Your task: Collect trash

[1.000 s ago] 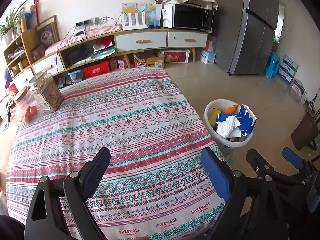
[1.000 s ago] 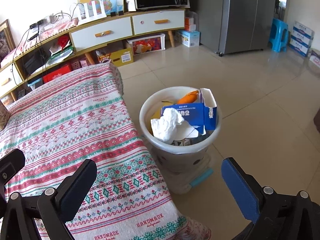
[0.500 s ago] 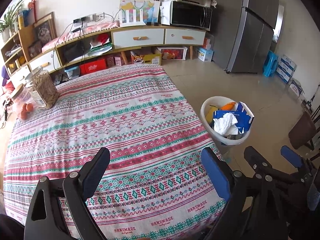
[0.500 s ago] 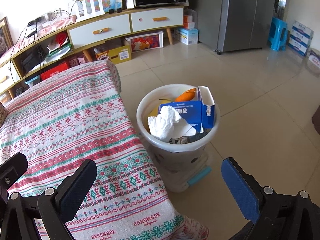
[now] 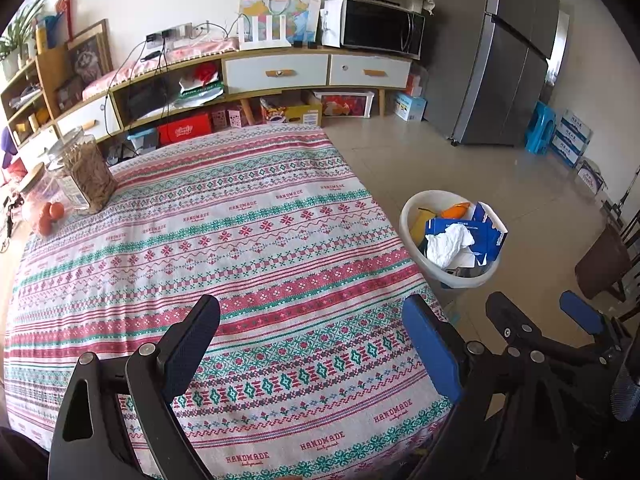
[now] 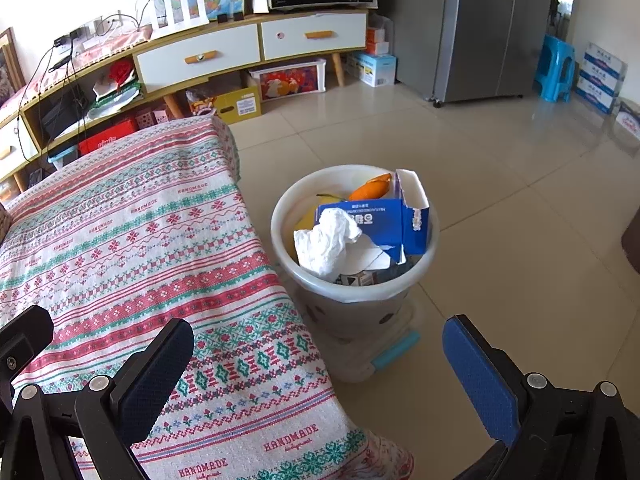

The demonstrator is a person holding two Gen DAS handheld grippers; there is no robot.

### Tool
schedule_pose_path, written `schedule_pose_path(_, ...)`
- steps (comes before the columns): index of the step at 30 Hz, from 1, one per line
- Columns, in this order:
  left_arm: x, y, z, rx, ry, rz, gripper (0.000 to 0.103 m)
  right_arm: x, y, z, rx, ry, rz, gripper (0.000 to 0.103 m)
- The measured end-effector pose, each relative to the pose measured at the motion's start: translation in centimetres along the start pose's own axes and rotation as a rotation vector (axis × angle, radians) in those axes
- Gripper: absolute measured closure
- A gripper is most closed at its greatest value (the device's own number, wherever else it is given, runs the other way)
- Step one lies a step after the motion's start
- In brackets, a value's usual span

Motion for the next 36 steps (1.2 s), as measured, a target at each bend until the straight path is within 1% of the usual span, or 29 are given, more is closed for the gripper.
schedule_pose_path(23, 0.16, -0.64, 0.46, -0.026, 0.007, 0.01, 0.009, 0.37, -0.21, 0.0, -0.005, 0.004, 0.018, 0.001)
schedule_pose_path(36, 0.19, -0.51, 0.61, -0.025, 0.008, 0.005, 0.009, 0.32, -0.3, 0.2, -0.008, 0.007, 0.02, 0.001)
Point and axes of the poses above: each gripper's, at about its wrist camera, not at the fingertips, and y roughly against the way its jaws point, x to its right, z to its underside, the point moved 2 cm from there along -y, roughly the way its jaws point, and after that the axes turned 4 degrees about z, right-handed, at the moved point
